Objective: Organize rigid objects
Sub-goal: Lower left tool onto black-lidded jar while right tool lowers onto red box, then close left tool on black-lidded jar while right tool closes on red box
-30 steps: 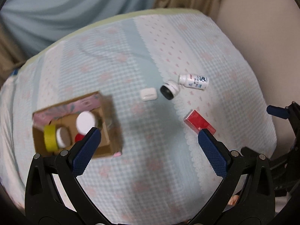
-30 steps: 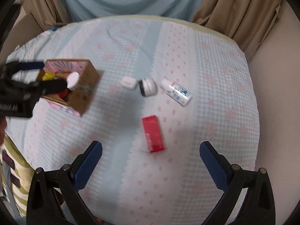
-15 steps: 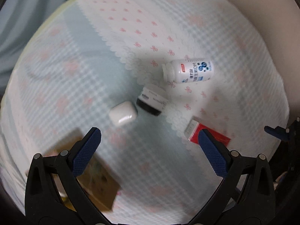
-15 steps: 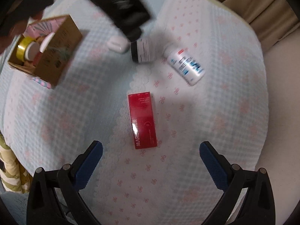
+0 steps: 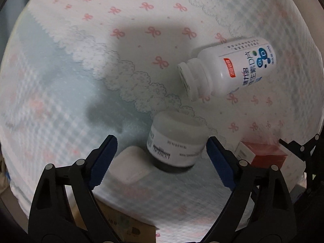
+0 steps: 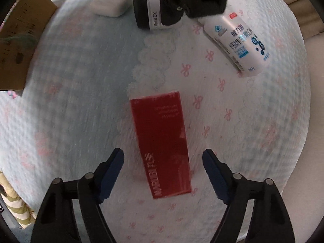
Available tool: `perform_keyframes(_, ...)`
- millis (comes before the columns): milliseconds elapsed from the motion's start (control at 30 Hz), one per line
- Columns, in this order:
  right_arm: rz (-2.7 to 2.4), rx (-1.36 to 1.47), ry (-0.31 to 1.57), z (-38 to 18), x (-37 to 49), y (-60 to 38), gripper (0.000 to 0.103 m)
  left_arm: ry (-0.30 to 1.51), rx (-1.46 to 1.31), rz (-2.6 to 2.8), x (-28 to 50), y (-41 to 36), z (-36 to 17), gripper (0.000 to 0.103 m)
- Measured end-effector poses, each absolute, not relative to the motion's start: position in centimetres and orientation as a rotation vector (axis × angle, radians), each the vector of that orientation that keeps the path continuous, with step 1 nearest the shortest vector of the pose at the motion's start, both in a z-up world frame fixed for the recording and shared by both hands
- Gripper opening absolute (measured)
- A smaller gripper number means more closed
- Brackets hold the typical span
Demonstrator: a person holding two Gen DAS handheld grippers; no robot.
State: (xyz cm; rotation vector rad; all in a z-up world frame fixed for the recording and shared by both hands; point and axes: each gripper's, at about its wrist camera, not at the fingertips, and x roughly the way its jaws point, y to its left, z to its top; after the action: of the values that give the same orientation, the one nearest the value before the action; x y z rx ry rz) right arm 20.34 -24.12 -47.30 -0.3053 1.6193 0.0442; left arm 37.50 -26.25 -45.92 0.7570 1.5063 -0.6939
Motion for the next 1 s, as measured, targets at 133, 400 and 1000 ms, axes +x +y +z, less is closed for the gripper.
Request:
perform_keyframes(133, 0.054, -0.312, 1.625, -48.1, 21.0, -23.6, 0.064, 1.53, 0.775, -0.723, 37.4, -26.7, -47.3, 0.08)
perform_keyframes(400, 0.035, -0.353, 1.617, -48.9, 21.4, -23.2, 0.041, 1.509, 0.86, -0.773, 36.2, -27.9, -49.0, 0.056)
perform_keyframes(1000, 0.022, -0.272, 1.582, -45.2, 20.4, -26.4, 0.038, 1.431, 0.808, -0.726, 35.0, -27.6, -45.2, 0.055)
